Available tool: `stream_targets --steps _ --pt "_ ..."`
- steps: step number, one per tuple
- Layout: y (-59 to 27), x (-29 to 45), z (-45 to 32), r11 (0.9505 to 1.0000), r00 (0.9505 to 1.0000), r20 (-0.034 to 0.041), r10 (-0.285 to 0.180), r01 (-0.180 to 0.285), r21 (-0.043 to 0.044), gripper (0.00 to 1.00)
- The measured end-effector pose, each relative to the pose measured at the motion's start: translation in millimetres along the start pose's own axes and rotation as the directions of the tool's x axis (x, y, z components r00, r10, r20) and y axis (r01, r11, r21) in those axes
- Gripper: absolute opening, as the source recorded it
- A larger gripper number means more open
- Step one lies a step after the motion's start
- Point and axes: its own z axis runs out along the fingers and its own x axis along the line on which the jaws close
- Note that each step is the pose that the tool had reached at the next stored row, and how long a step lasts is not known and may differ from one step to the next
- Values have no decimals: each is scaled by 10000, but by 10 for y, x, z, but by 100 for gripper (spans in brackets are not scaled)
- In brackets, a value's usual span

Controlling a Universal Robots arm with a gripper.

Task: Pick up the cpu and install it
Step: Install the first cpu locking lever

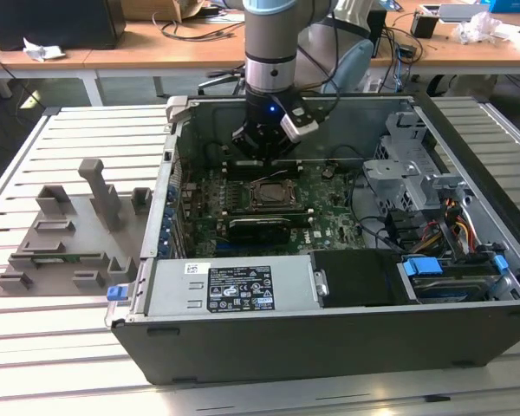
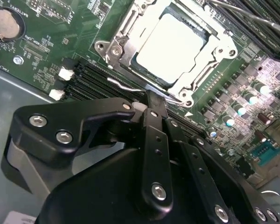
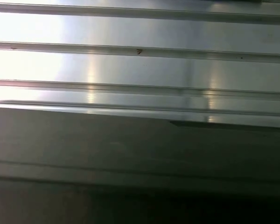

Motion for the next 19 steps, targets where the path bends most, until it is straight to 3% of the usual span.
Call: stream_targets --steps 12,19 --pt "-58 -72 14 10000 10000 -3 20 -20 3 11" --pt "-93 -165 29 10000 10000 -4 34 -34 4 11"
